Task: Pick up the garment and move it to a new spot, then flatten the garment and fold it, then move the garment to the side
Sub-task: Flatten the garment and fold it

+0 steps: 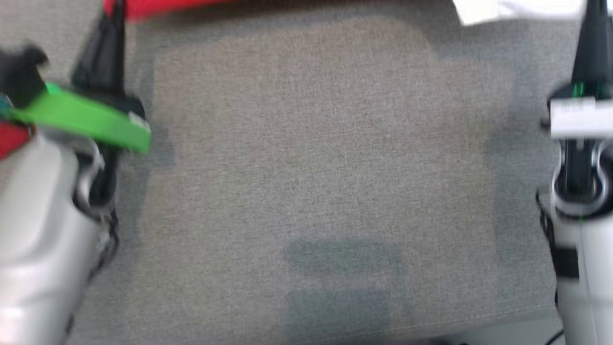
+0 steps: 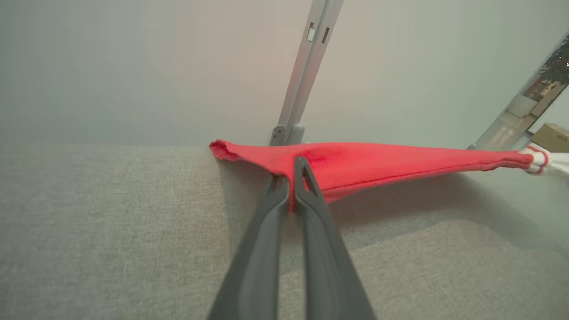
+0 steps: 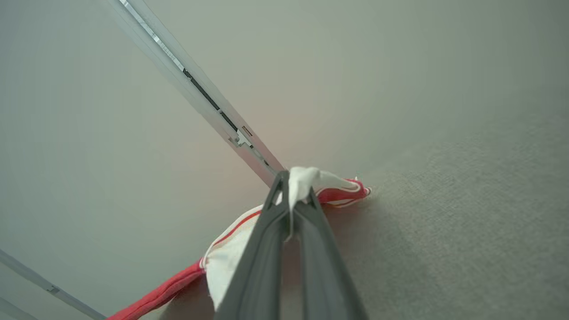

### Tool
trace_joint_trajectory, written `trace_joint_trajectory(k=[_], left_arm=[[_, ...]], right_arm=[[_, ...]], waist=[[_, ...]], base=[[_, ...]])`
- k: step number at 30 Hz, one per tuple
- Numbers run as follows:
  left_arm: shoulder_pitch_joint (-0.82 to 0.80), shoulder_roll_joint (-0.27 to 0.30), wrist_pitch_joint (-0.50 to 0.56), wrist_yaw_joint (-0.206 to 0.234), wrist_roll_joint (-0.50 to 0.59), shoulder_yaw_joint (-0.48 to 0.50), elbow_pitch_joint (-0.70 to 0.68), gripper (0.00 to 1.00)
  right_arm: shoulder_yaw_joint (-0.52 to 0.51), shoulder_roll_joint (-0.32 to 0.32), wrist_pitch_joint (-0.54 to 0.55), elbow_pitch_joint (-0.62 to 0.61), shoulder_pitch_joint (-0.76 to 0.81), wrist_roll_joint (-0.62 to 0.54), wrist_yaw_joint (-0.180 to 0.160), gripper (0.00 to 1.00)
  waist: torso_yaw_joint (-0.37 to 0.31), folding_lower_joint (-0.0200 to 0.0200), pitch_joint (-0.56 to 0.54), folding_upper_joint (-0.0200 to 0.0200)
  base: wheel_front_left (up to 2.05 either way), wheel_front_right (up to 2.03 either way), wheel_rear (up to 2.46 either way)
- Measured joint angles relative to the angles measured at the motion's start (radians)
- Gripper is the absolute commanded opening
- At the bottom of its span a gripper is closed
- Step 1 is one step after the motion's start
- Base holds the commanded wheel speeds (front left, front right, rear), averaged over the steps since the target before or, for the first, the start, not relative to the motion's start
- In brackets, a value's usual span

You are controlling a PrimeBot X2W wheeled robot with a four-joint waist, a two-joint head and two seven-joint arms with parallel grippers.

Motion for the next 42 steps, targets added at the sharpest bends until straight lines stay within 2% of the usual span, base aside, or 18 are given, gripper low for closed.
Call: trace_joint_trajectory(k=[4, 10, 17, 24, 30, 35, 42], left_arm=[[0.213, -0.025, -0.001, 0.0, 0.047, 0.03, -0.037, 0.0], [0.498, -0.093, -0.001, 0.025, 0.12, 0.047, -0.054, 0.0], [0.736, -0.132, -0.001, 0.077, 0.124, 0.064, -0.1, 0.0], [0.892, -0.128, 0.029, 0.123, 0.091, 0.065, -0.197, 0.0], [0.937, -0.098, 0.119, 0.15, 0.045, 0.076, -0.261, 0.0], [0.919, -0.094, 0.209, 0.175, 0.006, 0.082, -0.311, 0.0], [0.789, -0.085, 0.362, 0.207, -0.042, 0.089, -0.377, 0.0]], right_arm=[[-0.054, 0.035, 0.033, -0.118, 0.239, 0.021, 0.0, 0.0], [-0.085, 0.073, 0.075, -0.17, 0.549, 0.009, 0.0, 0.0], [-0.079, 0.092, 0.074, -0.15, 0.798, 0.031, 0.0, 0.0], [-0.067, 0.097, 0.044, -0.156, 0.937, 0.056, 0.0, 0.0], [-0.063, 0.098, 0.052, -0.155, 0.935, 0.056, 0.0, 0.0], [-0.066, 0.098, 0.069, -0.133, 0.84, 0.033, 0.0, 0.0], [-0.081, 0.082, 0.111, -0.079, 0.654, -0.039, 0.0, 0.0]], waist=[[0.014, -0.0001, -0.065, 0.0], [0.037, -0.0001, -0.193, 0.0], [0.055, -0.0001, -0.316, 0.0], [0.067, -0.0001, -0.391, 0.0], [0.064, -0.0001, -0.396, 0.0], [0.06, -0.0001, -0.384, 0.0], [0.066, -0.0001, -0.348, 0.0]], base=[[0.0, 0.0, 0.0], [0.0, 0.0, 0.0], [0.0, 0.0, 0.0], [0.0, 0.0, 0.0], [0.0, 0.0, 0.0], [0.0, 0.0, 0.0], [0.0, 0.0, 0.0]])
